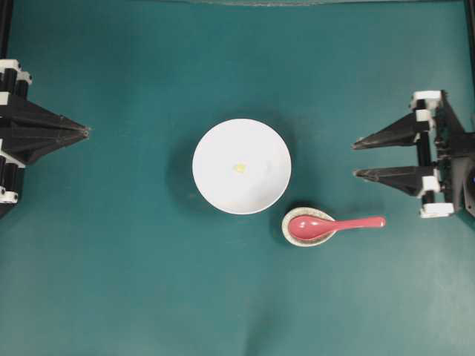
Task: Scoop the yellow hexagonal prism block from the bowl with a spoon using the right arm.
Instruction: 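Move the right gripper toward the pink spoon handle, then close the right gripper on the pink spoon handle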
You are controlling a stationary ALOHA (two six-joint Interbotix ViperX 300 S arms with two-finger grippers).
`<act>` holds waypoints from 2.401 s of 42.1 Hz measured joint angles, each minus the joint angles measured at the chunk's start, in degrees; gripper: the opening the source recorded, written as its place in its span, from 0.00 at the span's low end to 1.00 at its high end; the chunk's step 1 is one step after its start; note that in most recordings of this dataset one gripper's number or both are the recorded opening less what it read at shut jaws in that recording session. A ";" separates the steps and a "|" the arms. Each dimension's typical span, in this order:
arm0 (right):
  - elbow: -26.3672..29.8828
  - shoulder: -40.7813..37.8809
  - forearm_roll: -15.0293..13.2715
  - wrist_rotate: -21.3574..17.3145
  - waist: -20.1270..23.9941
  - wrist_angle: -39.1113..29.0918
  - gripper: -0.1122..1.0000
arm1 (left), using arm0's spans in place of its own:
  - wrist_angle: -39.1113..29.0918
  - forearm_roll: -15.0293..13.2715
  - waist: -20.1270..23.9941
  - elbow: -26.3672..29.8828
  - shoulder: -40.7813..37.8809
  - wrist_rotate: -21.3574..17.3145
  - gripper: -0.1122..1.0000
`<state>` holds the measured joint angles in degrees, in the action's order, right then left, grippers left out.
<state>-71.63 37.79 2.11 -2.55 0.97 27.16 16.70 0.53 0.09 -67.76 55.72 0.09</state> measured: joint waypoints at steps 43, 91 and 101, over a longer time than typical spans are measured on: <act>-6.42 -40.78 19.78 -4.48 23.03 42.19 0.57 | -0.44 0.09 0.00 0.00 0.00 -0.09 0.10; -6.06 -48.43 23.03 -4.75 27.25 42.71 0.49 | -1.58 0.09 0.00 0.00 0.00 -0.09 0.10; -5.89 -48.43 23.03 -4.75 27.25 41.57 0.49 | -1.49 0.00 0.00 0.00 0.00 -0.09 0.10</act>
<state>-77.52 -10.63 25.14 -7.29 28.21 68.73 15.21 0.53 0.09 -67.76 55.72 0.00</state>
